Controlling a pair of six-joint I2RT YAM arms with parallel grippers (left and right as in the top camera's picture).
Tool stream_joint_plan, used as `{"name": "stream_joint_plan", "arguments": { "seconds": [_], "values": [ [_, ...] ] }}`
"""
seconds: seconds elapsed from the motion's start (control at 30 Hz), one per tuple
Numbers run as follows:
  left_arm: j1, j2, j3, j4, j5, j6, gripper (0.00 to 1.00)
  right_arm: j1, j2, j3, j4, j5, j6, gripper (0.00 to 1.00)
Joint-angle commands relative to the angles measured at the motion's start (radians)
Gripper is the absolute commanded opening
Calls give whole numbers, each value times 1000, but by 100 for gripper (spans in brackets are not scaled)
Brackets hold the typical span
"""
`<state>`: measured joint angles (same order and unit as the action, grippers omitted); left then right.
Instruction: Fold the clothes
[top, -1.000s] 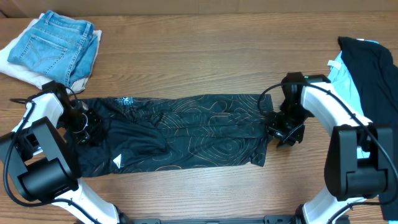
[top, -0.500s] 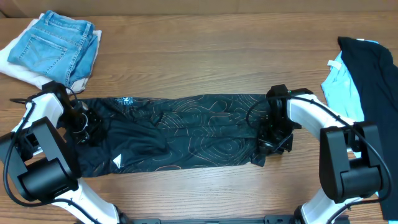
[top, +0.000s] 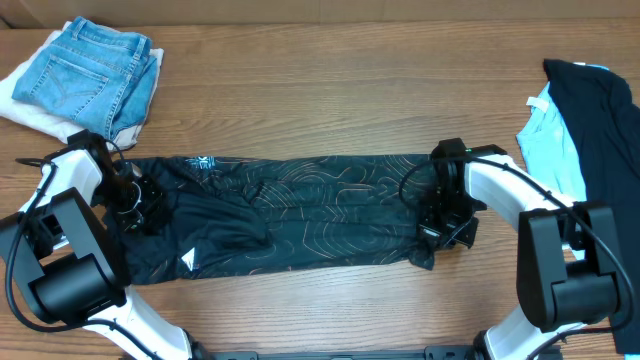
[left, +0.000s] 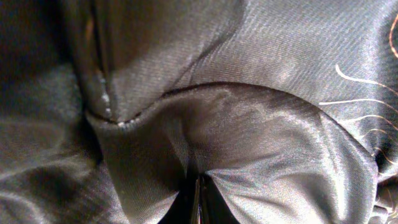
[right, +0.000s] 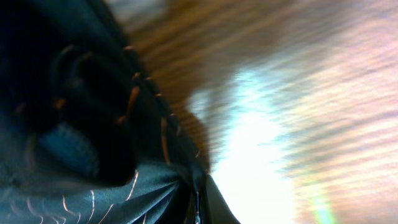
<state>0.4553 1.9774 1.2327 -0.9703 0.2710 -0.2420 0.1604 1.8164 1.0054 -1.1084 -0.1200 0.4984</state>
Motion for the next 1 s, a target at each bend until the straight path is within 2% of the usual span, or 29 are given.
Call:
{"name": "stream_joint_plan", "arguments": {
  "seconds": [0.0, 0.13, 0.23, 0.3, 0.5, 0.6, 0.73, 0.8, 0.87, 0.97],
  "values": [
    [9, 70, -26, 7, -178, -13, 4, -38, 5, -27, -4, 172, 56, 4],
    [9, 70, -26, 6, -177, -13, 4, -72, 5, -16, -4, 172, 52, 5],
    [9, 70, -23, -1, -174, -13, 6, -89, 5, 1, -13, 171, 52, 28],
    [9, 70, -16, -14, -169, -13, 8, -95, 5, 23, -32, 171, 52, 39],
    [9, 70, 54, -101, -148, -13, 6, -99, 5, 123, -116, 171, 50, 42],
    [9, 70, 110, -164, -131, -13, 11, -99, 5, 194, -153, 166, 45, 44],
    [7, 70, 160, -224, -121, -8, 27, -99, 5, 253, -149, 103, -22, 64],
    [6, 70, 183, -242, -121, -5, 31, -100, 5, 268, -126, 55, -71, 76],
    [3, 70, 209, -259, -121, -5, 31, -100, 5, 270, -98, 27, -110, 90],
    [-2, 70, 256, -299, -113, -1, 32, -113, 5, 270, -69, 2, -138, 99]
  ]
}}
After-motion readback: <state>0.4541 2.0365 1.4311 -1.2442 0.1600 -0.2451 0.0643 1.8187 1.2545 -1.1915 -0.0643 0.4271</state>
